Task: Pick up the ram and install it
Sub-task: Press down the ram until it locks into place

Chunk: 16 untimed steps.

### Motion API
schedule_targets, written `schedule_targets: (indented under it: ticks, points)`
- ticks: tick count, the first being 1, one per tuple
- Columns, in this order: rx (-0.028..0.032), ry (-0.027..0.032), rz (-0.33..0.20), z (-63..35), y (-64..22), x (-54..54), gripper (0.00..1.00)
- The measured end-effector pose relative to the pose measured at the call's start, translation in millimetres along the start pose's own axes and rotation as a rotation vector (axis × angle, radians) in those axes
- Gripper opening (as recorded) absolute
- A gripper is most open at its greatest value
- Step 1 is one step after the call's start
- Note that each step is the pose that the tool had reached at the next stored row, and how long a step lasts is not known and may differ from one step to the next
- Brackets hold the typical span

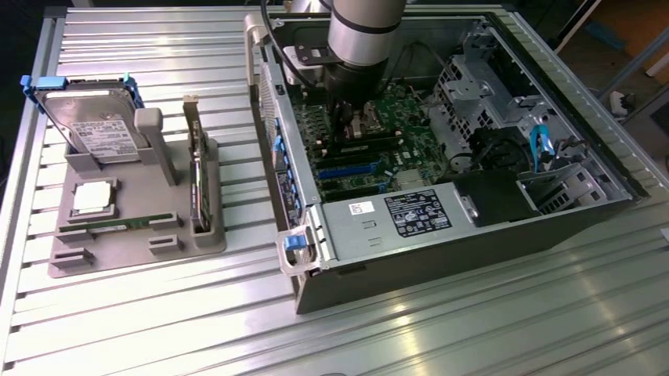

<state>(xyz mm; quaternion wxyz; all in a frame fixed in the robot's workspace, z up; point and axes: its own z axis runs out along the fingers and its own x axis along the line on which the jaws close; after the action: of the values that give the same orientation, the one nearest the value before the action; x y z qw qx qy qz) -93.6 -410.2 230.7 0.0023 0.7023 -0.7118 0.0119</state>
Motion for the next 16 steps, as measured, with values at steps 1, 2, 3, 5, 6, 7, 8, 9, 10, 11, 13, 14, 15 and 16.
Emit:
schedule_targets:
  ticks: [1, 2, 3, 5, 6, 7, 8, 9, 10, 11, 13, 14, 15, 16]
  points:
    - [0.0, 0.0, 0.0, 0.0, 0.0, 0.0, 0.11]
    - [0.0, 0.0001, 0.0, 0.0, 0.0, 0.0, 0.11]
    - [-0.0001, 0.0002, 0.0, 0.0, 0.0, 0.0, 0.11]
    - [0.0, 0.0001, 0.0, 0.1, 0.0, 0.0, 0.11]
    - [-0.0001, 0.0001, 0.0, 0.1, 0.0, 0.0, 0.11]
    - [0.0, 0.0, 0.0, 0.1, 0.0, 0.0, 0.11]
    - [0.0, 0.0, 0.0, 0.1, 0.0, 0.0, 0.11]
    - [0.0, 0.0, 0.0, 0.1, 0.0, 0.0, 0.11]
    - [0.0003, -0.0005, 0.0, -0.6, 0.0, 0.0, 0.11]
    - [0.0007, -0.001, 0.0, -1.3, -0.1, -0.1, 0.11]
    - [0.0001, -0.0001, 0.0, -4.3, -0.1, 0.1, 0.11]
    - [0.0001, -0.0002, 0.0, -5.8, -0.1, 0.1, 0.11]
    - [0.0001, -0.0002, 0.0, -7.8, -0.1, 0.1, 0.11]
    - [0.0001, -0.0001, 0.0, -9.1, -0.1, 0.2, 0.11]
